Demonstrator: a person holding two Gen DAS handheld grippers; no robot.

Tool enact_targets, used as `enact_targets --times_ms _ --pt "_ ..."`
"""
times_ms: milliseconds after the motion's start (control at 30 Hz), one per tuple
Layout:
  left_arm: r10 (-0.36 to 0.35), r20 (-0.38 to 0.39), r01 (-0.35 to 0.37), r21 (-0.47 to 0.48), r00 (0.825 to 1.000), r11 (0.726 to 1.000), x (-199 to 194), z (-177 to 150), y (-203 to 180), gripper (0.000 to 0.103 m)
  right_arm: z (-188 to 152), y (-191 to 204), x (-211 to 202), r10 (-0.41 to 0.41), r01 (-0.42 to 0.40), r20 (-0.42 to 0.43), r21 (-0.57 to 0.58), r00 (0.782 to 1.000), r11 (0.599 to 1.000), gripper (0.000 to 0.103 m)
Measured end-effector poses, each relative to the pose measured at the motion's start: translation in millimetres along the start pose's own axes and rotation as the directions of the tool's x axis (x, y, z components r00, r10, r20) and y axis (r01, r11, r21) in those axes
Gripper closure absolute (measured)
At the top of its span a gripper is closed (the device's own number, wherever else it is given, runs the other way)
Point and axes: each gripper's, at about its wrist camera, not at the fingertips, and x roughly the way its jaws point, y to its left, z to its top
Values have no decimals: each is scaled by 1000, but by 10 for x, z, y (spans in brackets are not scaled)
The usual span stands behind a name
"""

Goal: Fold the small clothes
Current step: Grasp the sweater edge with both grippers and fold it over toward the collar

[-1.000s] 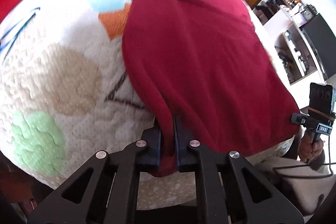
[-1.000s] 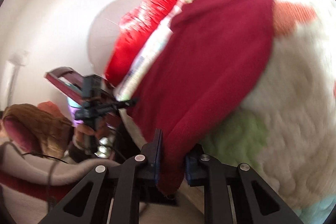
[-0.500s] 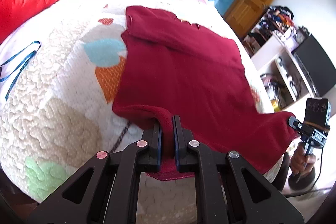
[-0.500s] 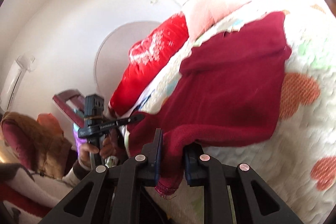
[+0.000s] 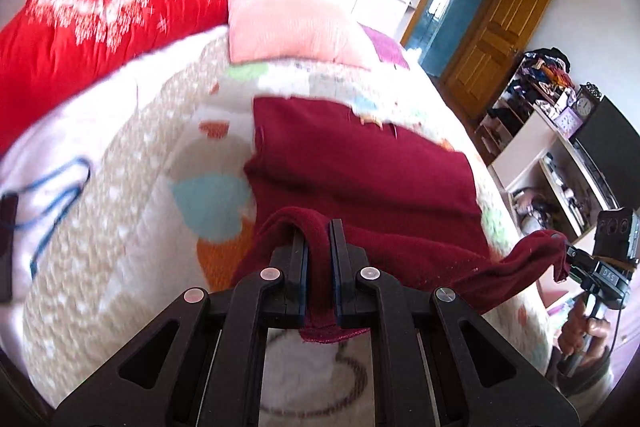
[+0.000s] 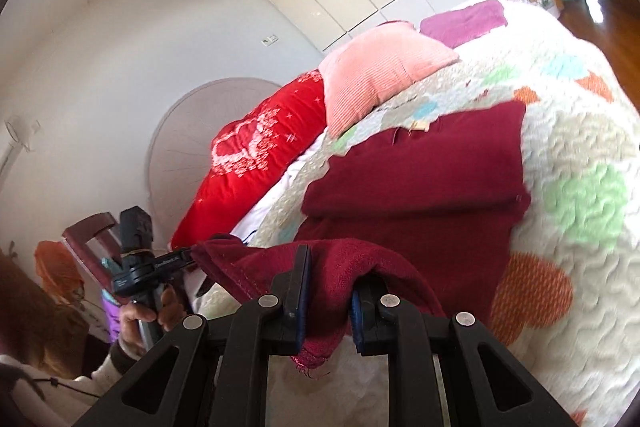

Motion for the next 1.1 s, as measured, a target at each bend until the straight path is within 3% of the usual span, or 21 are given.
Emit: enact_targets --times_ms 333,533,833,967,1100 --pt "74 60 -75 15 995 997 591 729 -81 95 672 -290 333 -123 123 52 -7 991 992 87" --pt "118 46 -118 2 992 993 1068 988 -90 95 984 -603 627 -176 176 21 -2 984 984 87" --pt "185 -44 -186 -39 982 982 1918 1217 -21 95 1254 -1425 1165 -224 226 -32 181 974 957 87" --pt "141 -130 -156 -119 981 980 2190 1258 155 93 1316 -1678 1257 -190 202 -70 270 979 941 87" --pt "92 -127 -108 -123 988 987 2103 1309 196 91 1304 -1564 1105 -161 165 -36 236 986 958 83"
